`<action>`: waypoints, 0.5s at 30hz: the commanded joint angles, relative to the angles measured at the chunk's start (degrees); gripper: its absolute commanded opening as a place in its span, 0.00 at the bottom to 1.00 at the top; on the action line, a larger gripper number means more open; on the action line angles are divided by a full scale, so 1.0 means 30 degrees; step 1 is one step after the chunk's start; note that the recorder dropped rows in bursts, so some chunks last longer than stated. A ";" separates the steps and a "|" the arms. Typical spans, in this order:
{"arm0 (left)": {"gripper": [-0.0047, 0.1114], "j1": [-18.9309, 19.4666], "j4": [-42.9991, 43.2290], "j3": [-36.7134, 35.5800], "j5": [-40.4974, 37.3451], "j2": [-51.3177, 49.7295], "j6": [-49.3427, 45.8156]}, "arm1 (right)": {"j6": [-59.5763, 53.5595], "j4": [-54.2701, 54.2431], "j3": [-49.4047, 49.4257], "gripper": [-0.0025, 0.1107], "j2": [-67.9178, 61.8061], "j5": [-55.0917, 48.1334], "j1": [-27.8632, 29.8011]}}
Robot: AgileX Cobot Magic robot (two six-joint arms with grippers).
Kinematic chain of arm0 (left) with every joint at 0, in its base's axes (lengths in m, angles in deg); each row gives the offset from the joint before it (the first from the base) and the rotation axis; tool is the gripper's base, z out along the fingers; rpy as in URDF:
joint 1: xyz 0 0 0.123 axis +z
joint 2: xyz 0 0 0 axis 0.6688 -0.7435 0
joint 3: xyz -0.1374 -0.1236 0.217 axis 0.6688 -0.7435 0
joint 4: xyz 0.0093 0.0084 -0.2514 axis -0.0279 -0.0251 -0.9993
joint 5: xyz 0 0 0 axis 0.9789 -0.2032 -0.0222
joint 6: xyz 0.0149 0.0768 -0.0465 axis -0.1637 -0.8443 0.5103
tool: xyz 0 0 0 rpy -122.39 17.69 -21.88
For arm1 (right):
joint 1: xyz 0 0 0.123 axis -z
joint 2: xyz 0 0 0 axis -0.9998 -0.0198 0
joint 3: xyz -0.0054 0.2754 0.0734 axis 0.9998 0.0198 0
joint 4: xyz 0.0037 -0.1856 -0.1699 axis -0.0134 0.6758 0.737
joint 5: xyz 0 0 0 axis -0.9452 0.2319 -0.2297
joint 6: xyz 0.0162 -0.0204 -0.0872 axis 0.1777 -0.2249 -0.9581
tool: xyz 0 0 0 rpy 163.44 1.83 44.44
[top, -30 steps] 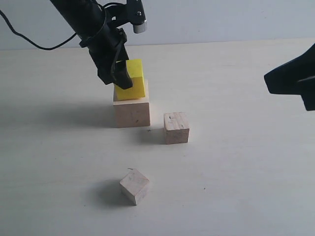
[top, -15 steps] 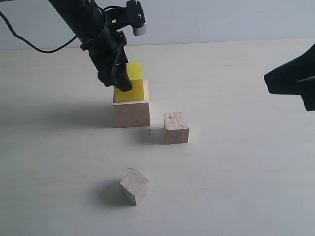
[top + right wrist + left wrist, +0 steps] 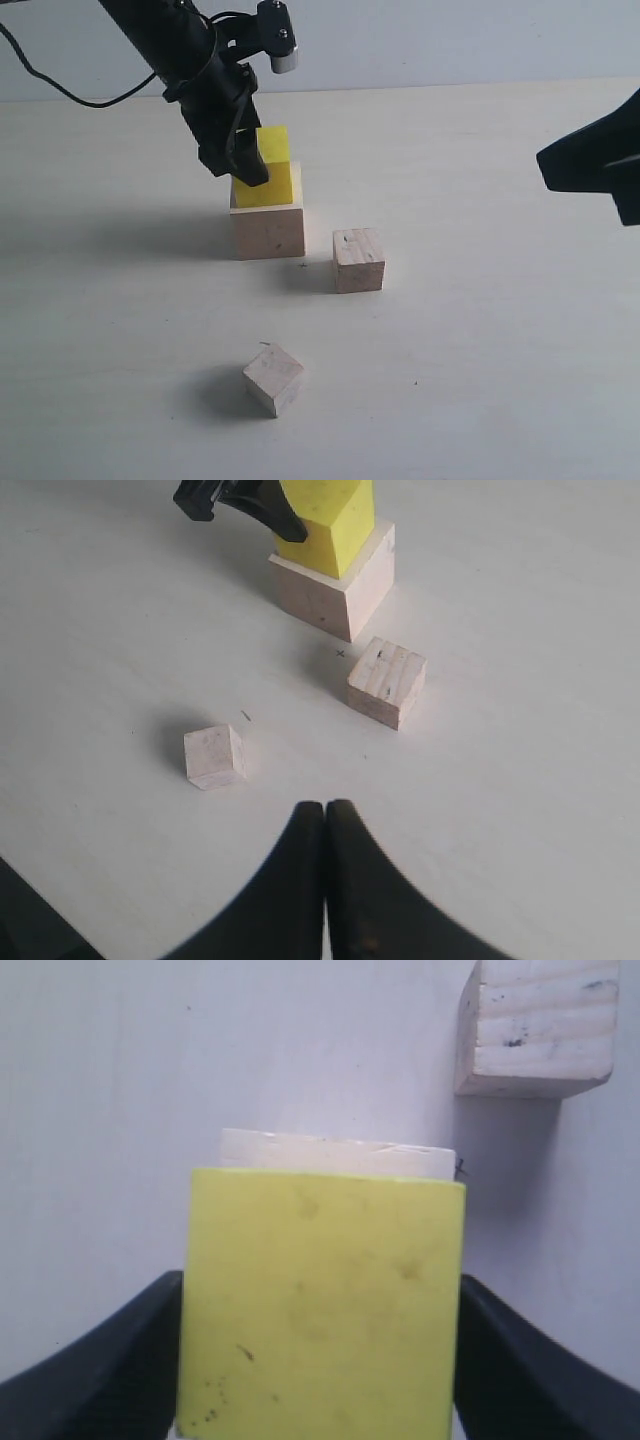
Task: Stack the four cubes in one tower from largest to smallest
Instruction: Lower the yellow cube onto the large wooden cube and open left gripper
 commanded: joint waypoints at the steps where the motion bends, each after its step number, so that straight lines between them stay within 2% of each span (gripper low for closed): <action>1: 0.53 -0.0098 0.0048 -0.0087 0.0507 -0.0012 -0.0078 | 0.0002 0.0018 0.0034 0.02 0.0060 0.0118 0.0060; 10: 0.54 -0.0098 -0.0032 -0.0087 0.0205 -0.0012 -0.0009 | 0.0002 0.0018 0.0034 0.02 0.0060 0.0118 0.0060; 15: 0.62 -0.0098 -0.0032 -0.0087 0.0165 -0.0012 -0.0009 | 0.0002 0.0066 0.0034 0.02 0.0060 0.0110 0.0060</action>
